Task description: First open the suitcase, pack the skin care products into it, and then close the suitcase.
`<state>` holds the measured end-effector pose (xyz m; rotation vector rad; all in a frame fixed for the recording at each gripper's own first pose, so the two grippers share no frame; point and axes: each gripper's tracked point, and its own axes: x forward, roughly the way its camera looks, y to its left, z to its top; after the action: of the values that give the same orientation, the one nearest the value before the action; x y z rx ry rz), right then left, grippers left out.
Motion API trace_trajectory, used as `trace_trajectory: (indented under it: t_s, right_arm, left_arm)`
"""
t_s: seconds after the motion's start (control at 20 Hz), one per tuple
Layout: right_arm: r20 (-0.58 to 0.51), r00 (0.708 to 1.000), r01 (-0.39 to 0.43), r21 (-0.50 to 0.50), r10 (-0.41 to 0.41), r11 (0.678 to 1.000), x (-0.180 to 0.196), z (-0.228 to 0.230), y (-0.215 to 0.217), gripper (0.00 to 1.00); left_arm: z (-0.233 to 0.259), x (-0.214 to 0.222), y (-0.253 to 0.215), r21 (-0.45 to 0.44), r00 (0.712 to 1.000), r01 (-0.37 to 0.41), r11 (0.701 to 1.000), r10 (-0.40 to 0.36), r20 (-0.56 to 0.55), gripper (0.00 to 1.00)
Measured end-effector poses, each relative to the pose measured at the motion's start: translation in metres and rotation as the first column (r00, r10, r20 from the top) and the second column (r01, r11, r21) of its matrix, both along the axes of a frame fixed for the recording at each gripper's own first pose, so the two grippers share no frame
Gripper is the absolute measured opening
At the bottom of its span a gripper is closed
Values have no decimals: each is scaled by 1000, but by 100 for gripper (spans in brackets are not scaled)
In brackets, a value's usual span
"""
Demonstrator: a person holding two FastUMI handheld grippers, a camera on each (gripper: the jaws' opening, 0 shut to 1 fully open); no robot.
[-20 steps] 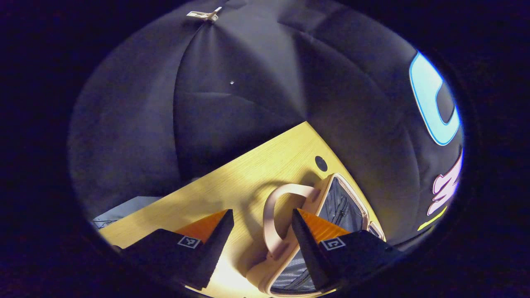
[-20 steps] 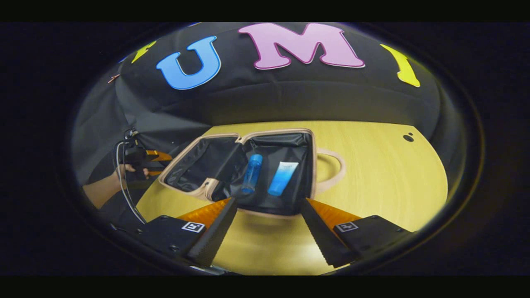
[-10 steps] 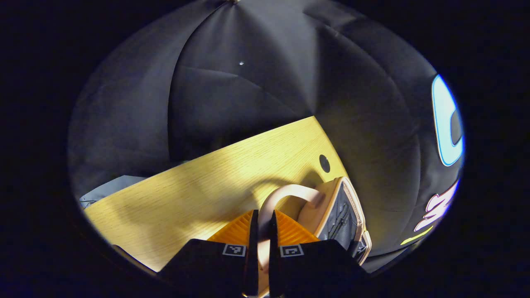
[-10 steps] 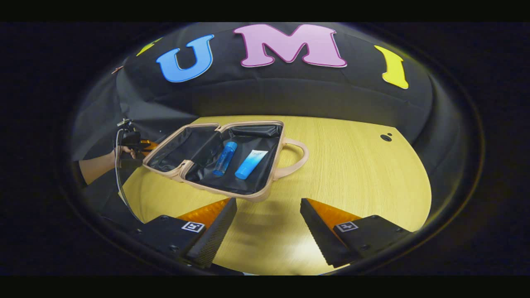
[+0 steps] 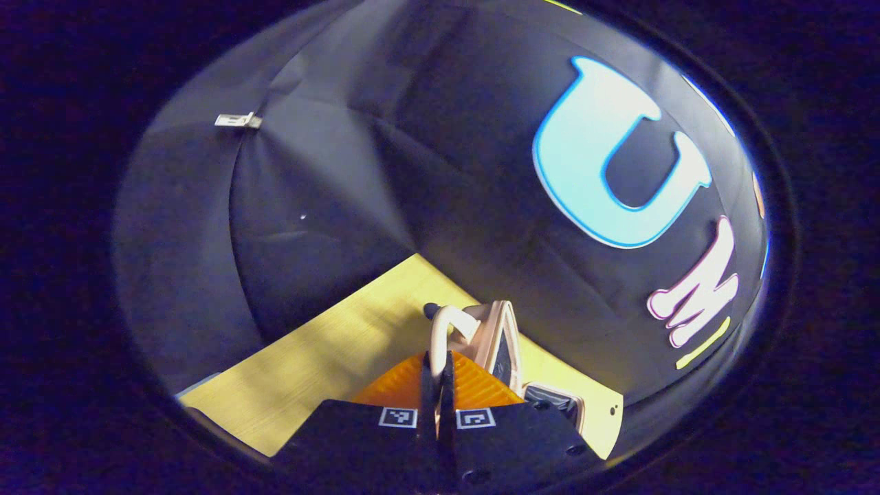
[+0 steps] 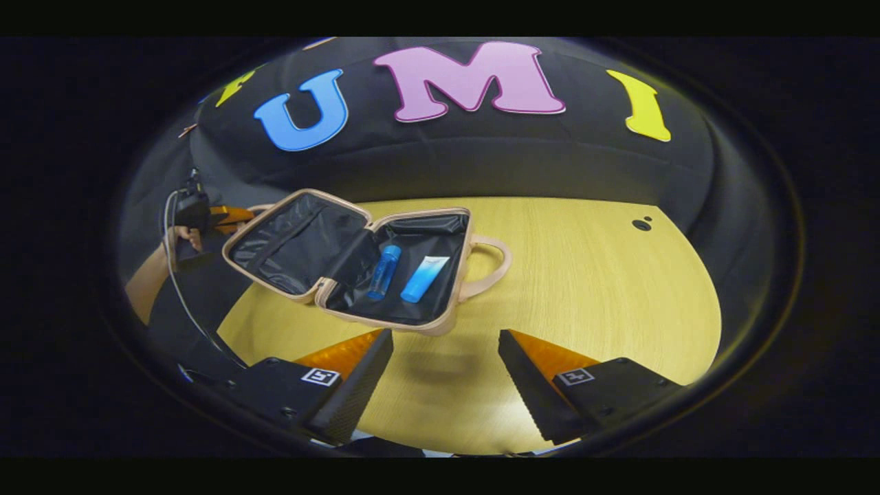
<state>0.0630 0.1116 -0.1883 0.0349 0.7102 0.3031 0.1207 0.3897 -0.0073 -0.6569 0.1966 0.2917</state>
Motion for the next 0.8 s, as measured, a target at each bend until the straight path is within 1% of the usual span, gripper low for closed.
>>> trace_trajectory:
  t_s: [0.05, 0.15, 0.25, 0.3, 0.4, 0.45, 0.6, 0.65, 0.7, 0.75, 0.8]
  right_arm:
    - [2, 999, 33, 15, -34, 999, 6, 5, -10, 98]
    - [-4, 997, 81, 55, -81, 995, 12, 9, -23, 98]
    - [-13, 993, 114, 73, -113, 991, 20, 11, -43, 98]
    - [-10, 993, 122, 75, -121, 990, 24, 12, -51, 98]
    - [-7, 991, 133, 80, -133, 988, 32, 13, -68, 98]
    - [-11, 990, 142, 86, -141, 986, 35, 11, -85, 98]
    - [-31, 986, 165, 101, -163, 981, 41, 5, -110, 98]
    - [-35, 985, 173, 101, -171, 980, 43, 2, -118, 98]
    - [-43, 984, 176, 97, -173, 980, 43, -2, -125, 98]
    - [-43, 985, 171, 70, -168, 983, 45, -7, -138, 98]
    - [-30, 985, 172, 52, -170, 984, 49, -8, -151, 98]
  left_arm:
    - [24, -10, -22, 44, 999, 31, 999, -32, 28, 6]
    - [49, -21, -64, 114, 996, 69, 991, -74, 40, 6]
    - [62, -17, -114, 166, 995, 62, 984, -73, 61, 6]
    - [69, -16, -134, 172, 994, 60, 983, -74, 77, 6]
    - [79, -9, -183, 177, 990, 85, 981, -102, 95, 6]
    - [77, -1, -215, 186, 987, 108, 977, -127, 94, 6]
    - [67, 17, -281, 201, 977, 184, 962, -202, 74, 6]
    - [61, 26, -304, 200, 969, 220, 955, -237, 65, 10]
    - [52, 36, -329, 194, 962, 253, 948, -267, 49, 6]
    - [28, 55, -365, 193, 947, 315, 929, -322, 10, 6]
    - [10, 66, -385, 189, 937, 347, 919, -350, -18, 6]
